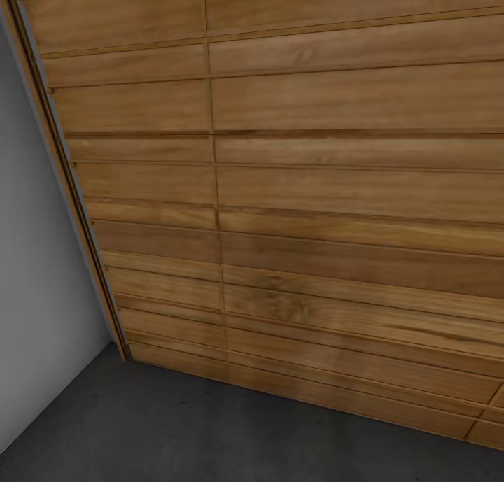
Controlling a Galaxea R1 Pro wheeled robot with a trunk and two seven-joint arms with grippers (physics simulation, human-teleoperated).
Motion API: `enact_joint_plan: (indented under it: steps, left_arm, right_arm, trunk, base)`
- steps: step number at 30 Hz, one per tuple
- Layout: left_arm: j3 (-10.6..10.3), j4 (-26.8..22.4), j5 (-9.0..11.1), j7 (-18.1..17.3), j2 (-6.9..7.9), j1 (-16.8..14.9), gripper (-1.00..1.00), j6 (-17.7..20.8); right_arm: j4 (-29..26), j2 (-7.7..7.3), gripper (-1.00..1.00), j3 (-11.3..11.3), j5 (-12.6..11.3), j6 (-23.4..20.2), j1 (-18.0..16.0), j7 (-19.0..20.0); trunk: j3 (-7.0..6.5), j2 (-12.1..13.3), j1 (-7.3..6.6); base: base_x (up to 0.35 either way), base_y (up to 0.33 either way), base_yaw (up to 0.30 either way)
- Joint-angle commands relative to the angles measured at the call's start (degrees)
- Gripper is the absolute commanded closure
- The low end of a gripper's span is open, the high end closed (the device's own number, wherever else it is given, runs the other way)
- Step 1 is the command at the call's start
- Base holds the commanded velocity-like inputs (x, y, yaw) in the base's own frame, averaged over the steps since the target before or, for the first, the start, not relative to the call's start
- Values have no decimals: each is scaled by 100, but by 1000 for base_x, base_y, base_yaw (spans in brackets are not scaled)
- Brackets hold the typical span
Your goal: Move the two storage containers from the living room to the garage. In the garage, place one container on the floor and stack the other container on top of it (either order is fine).
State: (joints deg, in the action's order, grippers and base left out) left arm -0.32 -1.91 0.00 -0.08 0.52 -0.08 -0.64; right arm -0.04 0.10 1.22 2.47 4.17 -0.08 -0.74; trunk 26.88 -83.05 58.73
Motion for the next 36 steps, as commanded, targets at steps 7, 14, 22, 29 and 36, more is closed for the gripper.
enact_joint_plan:
  steps: [7, 14, 22, 29, 36]
  left_arm:
    - [-3, -2, 0, -1, 1, -1, -100, -7]
    - [-3, -2, 0, -1, 1, -1, -100, -7]
    - [-3, -2, 0, -1, 1, -1, -100, -7]
    - [-3, -2, 0, -1, 1, -1, -100, -7]
    - [-3, -3, 0, -1, 1, -1, -100, -7]
  right_arm:
    - [0, 8, -100, 17, 25, 20, -1, -13]
    - [0, 8, -100, 18, 25, 15, -1, -13]
    - [2, 8, -100, 12, 22, -1, -1, -13]
    - [4, 22, -100, 13, 18, 12, -1, -13]
    - [4, 24, -100, 17, 9, 8, -1, -13]
  trunk:
    - [5, -3, 0]
    - [5, -3, 0]
    - [5, -3, 0]
    - [5, -3, 0]
    - [0, -3, 0]
  base:
    - [0, 0, 0]
    - [0, 0, 0]
    - [0, 0, 4]
    - [0, 0, 190]
    - [0, 0, 264]
